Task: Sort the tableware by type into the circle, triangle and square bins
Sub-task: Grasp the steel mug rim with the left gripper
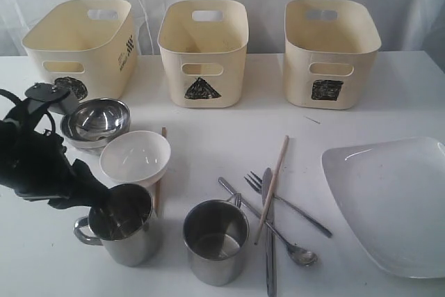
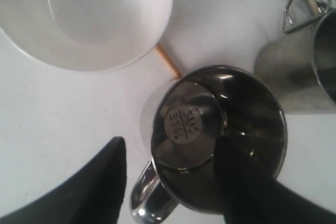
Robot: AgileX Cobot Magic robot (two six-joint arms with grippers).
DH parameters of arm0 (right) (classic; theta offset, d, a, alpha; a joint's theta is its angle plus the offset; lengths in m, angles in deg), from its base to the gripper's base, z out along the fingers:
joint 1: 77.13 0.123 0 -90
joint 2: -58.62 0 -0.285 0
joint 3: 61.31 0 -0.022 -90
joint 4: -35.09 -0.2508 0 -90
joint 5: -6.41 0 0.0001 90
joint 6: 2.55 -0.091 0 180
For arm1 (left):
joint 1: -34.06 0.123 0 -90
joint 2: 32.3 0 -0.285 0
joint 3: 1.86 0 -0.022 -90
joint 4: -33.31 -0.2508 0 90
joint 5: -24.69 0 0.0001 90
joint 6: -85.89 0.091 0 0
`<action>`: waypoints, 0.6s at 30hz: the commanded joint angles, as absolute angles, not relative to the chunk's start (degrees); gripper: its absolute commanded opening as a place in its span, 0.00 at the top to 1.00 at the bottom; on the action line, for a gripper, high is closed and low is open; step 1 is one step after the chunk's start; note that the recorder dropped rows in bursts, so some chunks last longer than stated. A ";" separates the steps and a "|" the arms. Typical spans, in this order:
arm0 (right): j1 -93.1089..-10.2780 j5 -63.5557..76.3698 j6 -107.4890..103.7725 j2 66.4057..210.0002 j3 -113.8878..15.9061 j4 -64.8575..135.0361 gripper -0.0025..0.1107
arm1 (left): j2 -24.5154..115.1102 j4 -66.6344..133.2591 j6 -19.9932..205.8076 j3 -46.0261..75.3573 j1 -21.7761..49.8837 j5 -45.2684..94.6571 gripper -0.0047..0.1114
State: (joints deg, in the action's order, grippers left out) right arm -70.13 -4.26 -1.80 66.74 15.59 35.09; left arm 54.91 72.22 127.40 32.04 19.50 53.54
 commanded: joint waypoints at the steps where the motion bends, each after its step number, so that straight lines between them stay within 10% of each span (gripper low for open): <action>1: -70.30 -3.78 -2.00 66.41 15.91 34.72 0.98 | 56.78 71.95 129.26 31.79 17.88 52.83 0.48; 8: -70.30 -3.78 -2.00 66.41 15.91 34.72 0.98 | 60.78 71.95 129.39 31.79 17.88 50.83 0.50; 14: -70.30 -3.78 -2.00 66.41 15.91 34.72 0.98 | 61.74 71.95 129.39 31.51 17.88 48.84 0.94; 18: -70.30 -3.78 -2.00 66.41 15.91 34.72 0.98 | 59.07 71.79 129.39 28.70 17.88 53.60 0.96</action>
